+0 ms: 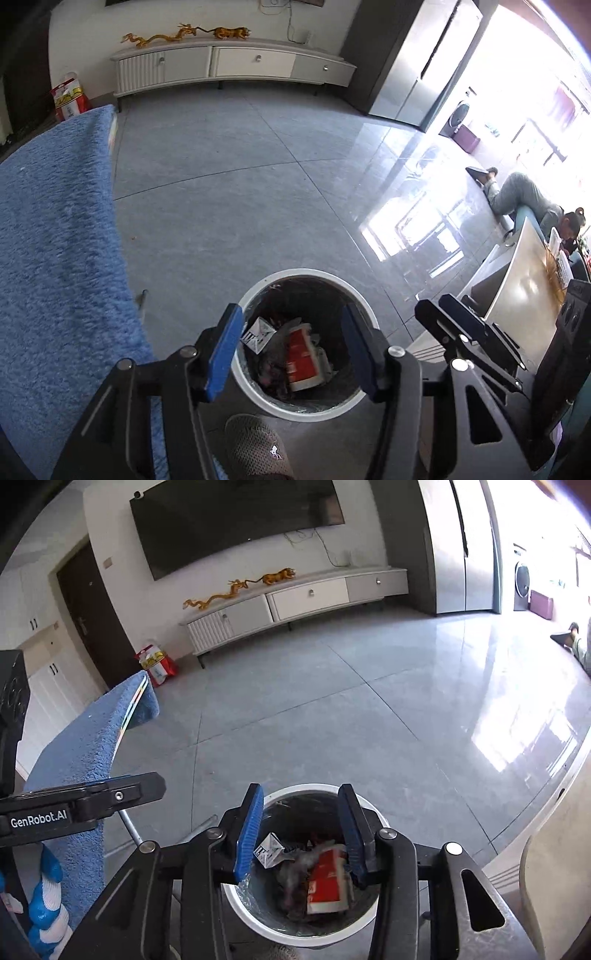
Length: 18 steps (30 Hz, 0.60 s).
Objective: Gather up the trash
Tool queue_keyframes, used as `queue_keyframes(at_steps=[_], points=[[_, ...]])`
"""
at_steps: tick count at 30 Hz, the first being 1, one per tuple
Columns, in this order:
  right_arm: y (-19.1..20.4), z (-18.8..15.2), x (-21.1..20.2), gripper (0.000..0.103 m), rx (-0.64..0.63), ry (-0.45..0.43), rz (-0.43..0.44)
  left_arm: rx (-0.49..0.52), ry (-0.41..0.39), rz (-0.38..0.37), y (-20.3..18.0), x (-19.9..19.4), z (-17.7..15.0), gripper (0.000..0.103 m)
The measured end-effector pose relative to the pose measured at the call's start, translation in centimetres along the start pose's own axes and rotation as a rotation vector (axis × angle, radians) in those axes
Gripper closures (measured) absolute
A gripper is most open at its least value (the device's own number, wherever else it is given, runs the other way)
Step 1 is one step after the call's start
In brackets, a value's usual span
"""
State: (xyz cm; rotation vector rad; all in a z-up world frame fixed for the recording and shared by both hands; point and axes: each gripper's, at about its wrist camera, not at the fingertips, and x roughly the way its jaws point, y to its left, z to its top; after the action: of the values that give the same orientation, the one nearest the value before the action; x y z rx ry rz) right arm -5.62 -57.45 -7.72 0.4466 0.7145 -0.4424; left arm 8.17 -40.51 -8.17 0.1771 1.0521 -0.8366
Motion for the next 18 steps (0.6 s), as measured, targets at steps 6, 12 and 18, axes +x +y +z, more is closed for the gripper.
queue_keyframes(at_steps=[6,12,18], points=[[2.1,0.0,-1.7,0.054,-0.018,-0.021,0.014,-0.033,-0.058,0.045,1.6,-3.3,-1.0,0.049],[5.3,0.5,-4.0,0.051,-0.076,-0.058,0.056,-0.055,-0.151,0.105,3.6,-8.1,-2.0,0.040],[9.9,0.6,-6.7,0.049,-0.157,-0.098,0.107,-0.081,-0.256,0.178,6.2,-13.4,-3.6,0.037]])
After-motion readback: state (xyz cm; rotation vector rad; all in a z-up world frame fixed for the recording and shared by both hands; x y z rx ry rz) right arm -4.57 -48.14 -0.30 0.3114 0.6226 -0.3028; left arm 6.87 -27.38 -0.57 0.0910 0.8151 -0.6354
